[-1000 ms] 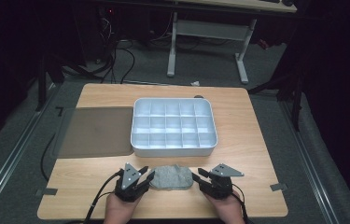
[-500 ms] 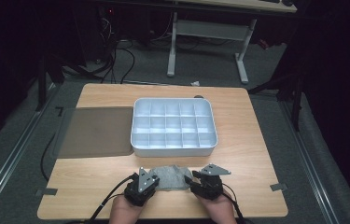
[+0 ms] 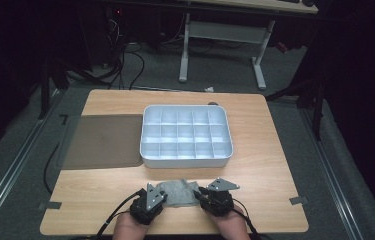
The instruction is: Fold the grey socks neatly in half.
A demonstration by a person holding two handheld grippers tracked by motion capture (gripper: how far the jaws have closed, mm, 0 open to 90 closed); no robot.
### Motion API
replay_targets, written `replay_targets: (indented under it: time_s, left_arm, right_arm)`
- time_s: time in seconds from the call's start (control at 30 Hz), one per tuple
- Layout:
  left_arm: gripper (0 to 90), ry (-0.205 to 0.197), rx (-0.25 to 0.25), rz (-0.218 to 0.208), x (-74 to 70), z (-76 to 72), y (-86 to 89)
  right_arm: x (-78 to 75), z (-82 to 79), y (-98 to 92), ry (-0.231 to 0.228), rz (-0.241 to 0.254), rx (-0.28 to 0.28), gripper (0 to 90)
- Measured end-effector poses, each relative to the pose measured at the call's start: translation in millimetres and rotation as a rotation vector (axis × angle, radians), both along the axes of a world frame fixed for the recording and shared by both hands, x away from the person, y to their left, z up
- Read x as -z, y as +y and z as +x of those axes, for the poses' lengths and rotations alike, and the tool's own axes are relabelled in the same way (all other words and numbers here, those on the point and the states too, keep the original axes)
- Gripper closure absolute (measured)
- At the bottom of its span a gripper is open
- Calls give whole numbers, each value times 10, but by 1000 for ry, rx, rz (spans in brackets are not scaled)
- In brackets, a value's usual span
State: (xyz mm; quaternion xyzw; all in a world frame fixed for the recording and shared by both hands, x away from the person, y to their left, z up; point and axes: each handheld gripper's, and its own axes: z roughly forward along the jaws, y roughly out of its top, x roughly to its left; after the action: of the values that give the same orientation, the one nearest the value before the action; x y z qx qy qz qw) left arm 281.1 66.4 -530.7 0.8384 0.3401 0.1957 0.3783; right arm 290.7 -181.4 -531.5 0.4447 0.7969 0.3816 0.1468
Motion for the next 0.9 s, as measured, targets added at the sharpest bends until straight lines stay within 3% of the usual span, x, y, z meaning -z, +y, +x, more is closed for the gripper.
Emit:
replay_targets:
  time_s: [0.1,0.37,0.47,0.57,0.6,0.67,0.7,0.83,0.9]
  left_arm:
    - [748,3,-21,0,-2,5,21]
    - [747,10,-22,2,-18,5,27]
    - [688,-4,-14,-65,-107,7,-34]
    - [694,-1,-1,-146,-173,19,-174]
    - [723,-3,-4,-147,-173,25,-236]
    - [814,-15,-19,-102,-142,50,-347]
    - [841,3,-19,-95,-115,74,-388]
    - [872,33,-6,-37,-16,104,-486]
    - [874,26,1,-26,-3,97,-515]
  right_arm:
    - [-1,-10,19,-3,-10,-20,801]
    - [-5,-25,14,-9,-3,-49,828]
    - [-21,-44,-4,-19,8,-54,830]
    - [-40,-49,-23,-27,13,-50,830]
    - [-42,-50,-31,-29,16,-52,830]
    - [-52,-63,-43,-32,25,-53,831]
    - [-55,-68,-48,-37,33,-56,831]
    - [-67,-81,-79,-40,51,-59,832]
    - [-70,-84,-106,-39,62,-51,833]
